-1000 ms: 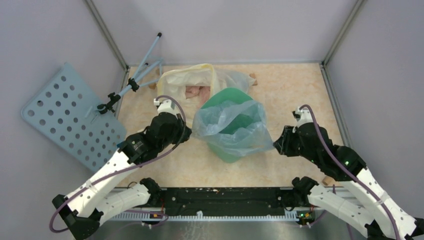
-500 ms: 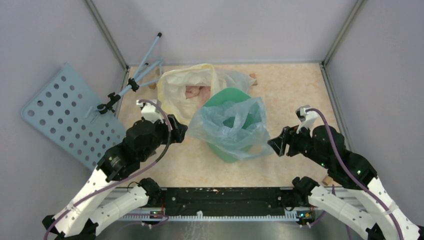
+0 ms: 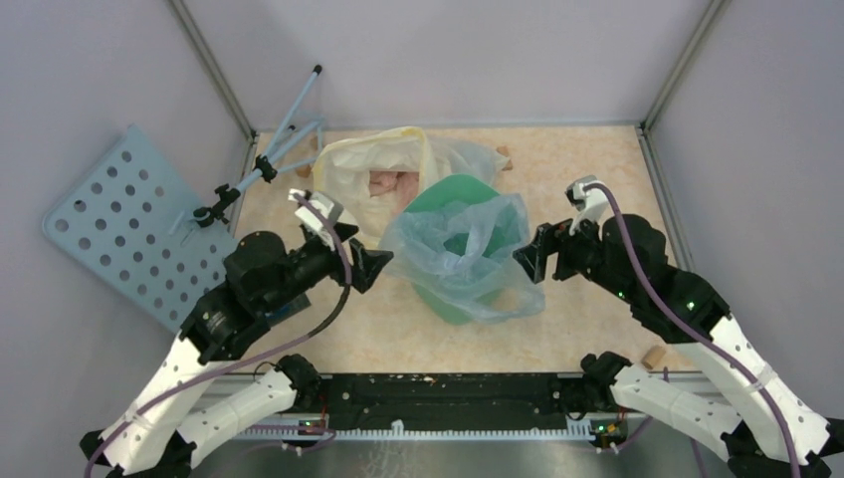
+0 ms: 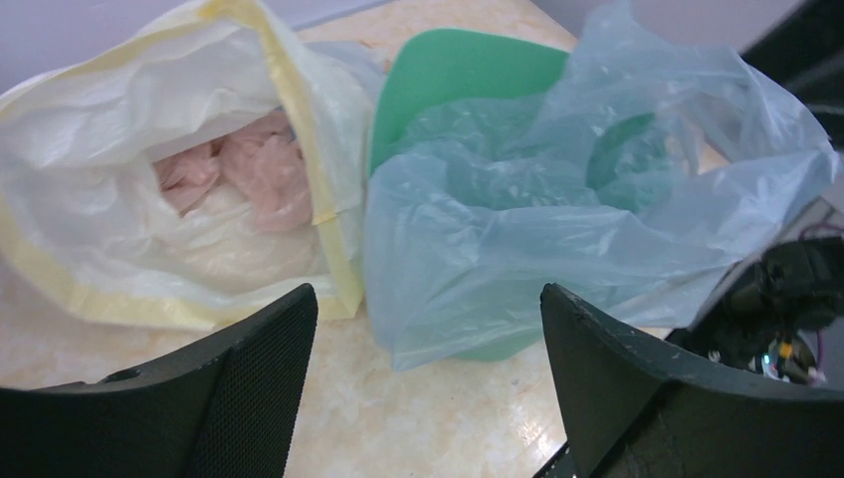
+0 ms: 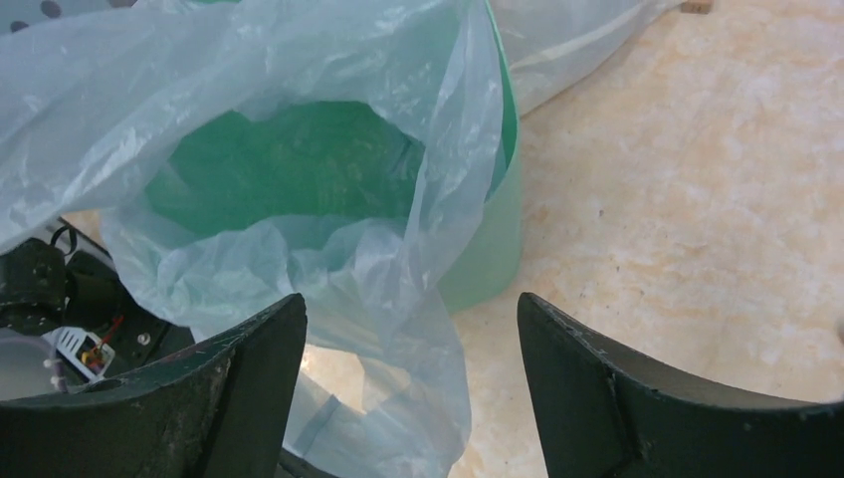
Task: Put the trash bags into the trash bin
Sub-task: Place the trash bag in the trash bin.
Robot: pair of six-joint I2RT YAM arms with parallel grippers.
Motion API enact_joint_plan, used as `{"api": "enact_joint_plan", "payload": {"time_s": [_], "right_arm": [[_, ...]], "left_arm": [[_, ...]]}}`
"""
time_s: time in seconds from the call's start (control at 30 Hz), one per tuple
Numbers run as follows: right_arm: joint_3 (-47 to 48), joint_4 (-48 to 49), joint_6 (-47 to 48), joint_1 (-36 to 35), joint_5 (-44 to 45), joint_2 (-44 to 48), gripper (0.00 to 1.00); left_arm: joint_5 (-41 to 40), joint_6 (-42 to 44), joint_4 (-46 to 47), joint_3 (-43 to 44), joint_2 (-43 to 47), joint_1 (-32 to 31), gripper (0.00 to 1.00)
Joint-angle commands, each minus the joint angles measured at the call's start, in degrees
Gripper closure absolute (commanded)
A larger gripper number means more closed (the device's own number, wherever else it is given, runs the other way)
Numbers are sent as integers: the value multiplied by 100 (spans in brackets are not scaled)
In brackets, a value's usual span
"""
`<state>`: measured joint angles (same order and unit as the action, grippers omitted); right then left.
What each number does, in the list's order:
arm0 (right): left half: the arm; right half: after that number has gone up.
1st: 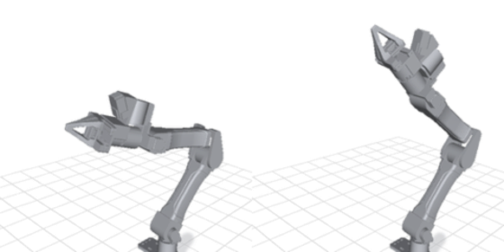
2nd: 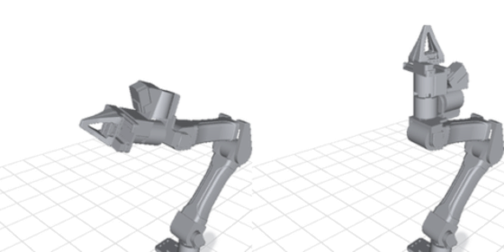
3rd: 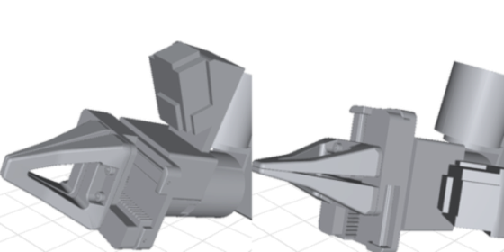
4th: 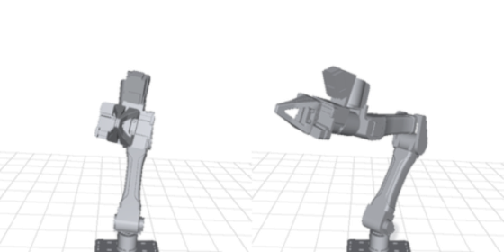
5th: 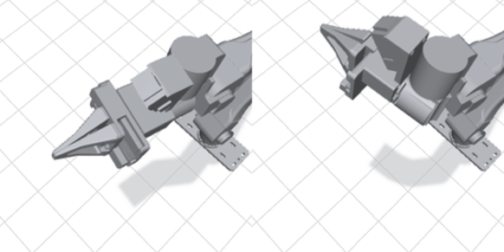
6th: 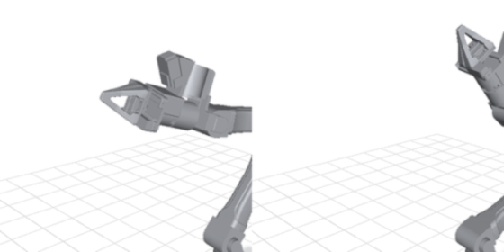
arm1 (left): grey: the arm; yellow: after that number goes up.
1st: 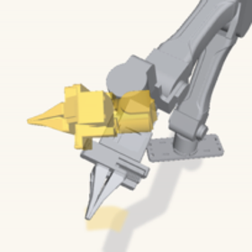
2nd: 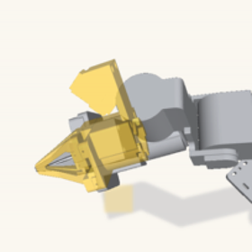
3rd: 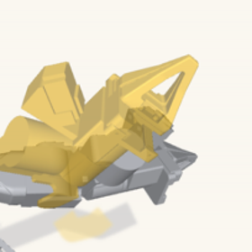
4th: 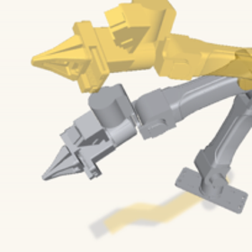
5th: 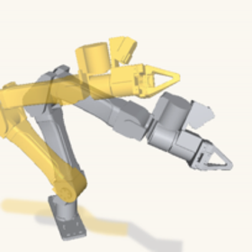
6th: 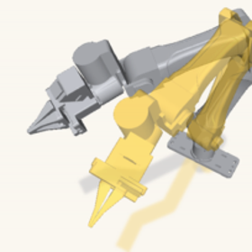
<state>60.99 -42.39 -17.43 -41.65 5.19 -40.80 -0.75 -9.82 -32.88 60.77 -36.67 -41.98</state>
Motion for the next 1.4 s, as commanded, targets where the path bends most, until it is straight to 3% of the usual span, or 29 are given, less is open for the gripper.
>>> {"api": "enact_joint_plan", "payload": {"time_s": [0.0,0.1,0.27,0.37,0.5,0.53,0.57,0.7,0.73,0.97,1.13,1.37], "right_arm": [[481,288,318,-53,188,-231,22],[527,368,581,-49,-58,-273,20],[750,566,1057,-53,-795,-445,18],[855,676,1290,-49,-1144,-465,17],[945,683,1418,-52,-1780,-469,24],[965,676,1418,-53,-2088,-508,28],[975,684,1393,-53,-2352,-541,38],[863,907,1189,-54,-2914,-683,91],[745,1032,1123,-49,-2992,-679,100],[345,2239,543,-54,-4155,-895,100],[339,3002,65,-53,-4748,-1174,100],[429,3247,-135,-49,-4451,-1501,100]], "left_arm": [[1096,842,710,197,-465,15,8],[1434,1367,1042,229,-449,14,1],[2170,1883,1138,412,-808,6,1],[2108,2368,1170,466,-822,5,1],[2257,2937,995,628,-810,-1,1],[2406,3013,965,664,-837,4,1],[2545,3050,960,680,-872,-1,1],[3021,3112,1023,670,-975,-28,1],[3123,3116,1078,654,-982,-40,1],[3590,3141,1127,757,-1082,-63,1],[3497,2976,1126,908,-1341,-98,1],[3229,2870,1091,1172,-1784,-273,1]]}}
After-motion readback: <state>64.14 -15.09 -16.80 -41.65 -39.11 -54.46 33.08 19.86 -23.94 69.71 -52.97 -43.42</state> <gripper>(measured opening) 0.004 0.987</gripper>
